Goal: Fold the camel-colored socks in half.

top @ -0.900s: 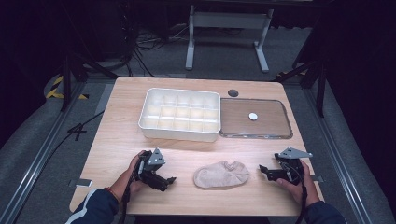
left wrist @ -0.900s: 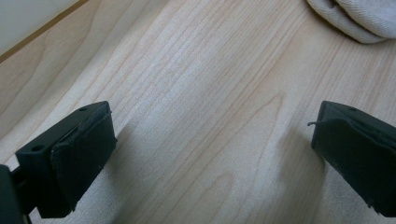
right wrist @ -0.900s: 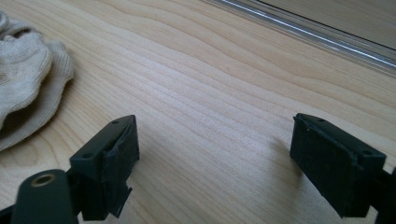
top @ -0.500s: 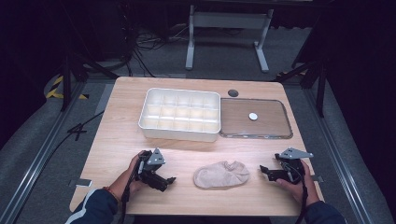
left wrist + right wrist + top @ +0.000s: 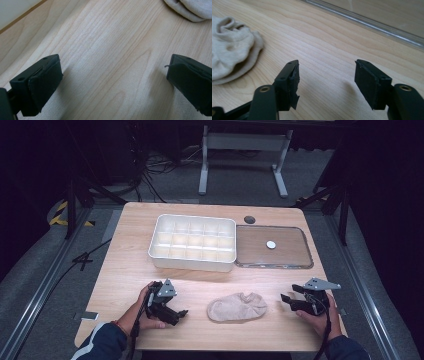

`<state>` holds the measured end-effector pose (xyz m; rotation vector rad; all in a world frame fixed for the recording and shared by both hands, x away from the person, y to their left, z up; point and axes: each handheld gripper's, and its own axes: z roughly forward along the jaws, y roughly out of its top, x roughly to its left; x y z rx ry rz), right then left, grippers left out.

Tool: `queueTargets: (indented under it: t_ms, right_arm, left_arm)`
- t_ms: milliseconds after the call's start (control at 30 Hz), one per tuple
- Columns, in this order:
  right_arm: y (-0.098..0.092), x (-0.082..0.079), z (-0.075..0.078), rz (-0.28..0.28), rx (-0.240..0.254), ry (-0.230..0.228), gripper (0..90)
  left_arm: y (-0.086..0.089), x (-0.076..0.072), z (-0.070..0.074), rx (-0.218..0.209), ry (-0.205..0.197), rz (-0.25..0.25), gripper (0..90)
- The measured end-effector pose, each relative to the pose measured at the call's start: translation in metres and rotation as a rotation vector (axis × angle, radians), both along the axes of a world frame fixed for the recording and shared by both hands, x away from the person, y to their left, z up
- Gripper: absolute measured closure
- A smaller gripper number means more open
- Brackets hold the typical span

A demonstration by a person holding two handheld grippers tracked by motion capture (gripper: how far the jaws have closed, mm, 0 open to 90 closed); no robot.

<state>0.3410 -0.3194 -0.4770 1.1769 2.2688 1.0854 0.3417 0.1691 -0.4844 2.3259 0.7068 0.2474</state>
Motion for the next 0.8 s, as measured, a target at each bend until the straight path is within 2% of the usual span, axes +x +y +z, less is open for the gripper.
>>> queueTargets:
  t_ms: [133, 167, 233, 433, 533, 567, 800]
  right_arm:
    - [0.004, -0.003, 0.007, 0.033, 0.033, -0.027, 50.5]
    - [0.006, -0.005, 0.01, 0.056, 0.041, -0.03, 55.1]
    - [0.008, -0.006, 0.011, 0.065, 0.042, -0.031, 57.1]
    - [0.024, -0.012, 0.02, 0.145, 0.053, -0.056, 73.1]
    - [0.031, -0.014, 0.024, 0.172, 0.048, -0.067, 78.0]
    - [0.033, -0.015, 0.025, 0.181, 0.06, -0.064, 78.9]
    - [0.053, -0.018, 0.027, 0.248, 0.043, -0.065, 84.4]
  left_arm:
    - [0.0, 0.0, 0.0, 0.0, 0.001, 0.0, 0.3]
    - [0.0, 0.0, 0.0, -0.002, -0.001, 0.0, 0.3]
    - [0.0, 0.0, 0.0, -0.001, -0.001, 0.0, 0.3]
    - [0.0, 0.0, 0.0, -0.001, 0.0, 0.0, 0.3]
    - [0.0, 0.0, 0.0, -0.001, 0.0, -0.001, 0.3]
    - [0.0, 0.0, 0.0, -0.001, 0.0, -0.001, 0.3]
    - [0.0, 0.0, 0.0, 0.0, -0.001, -0.003, 0.3]
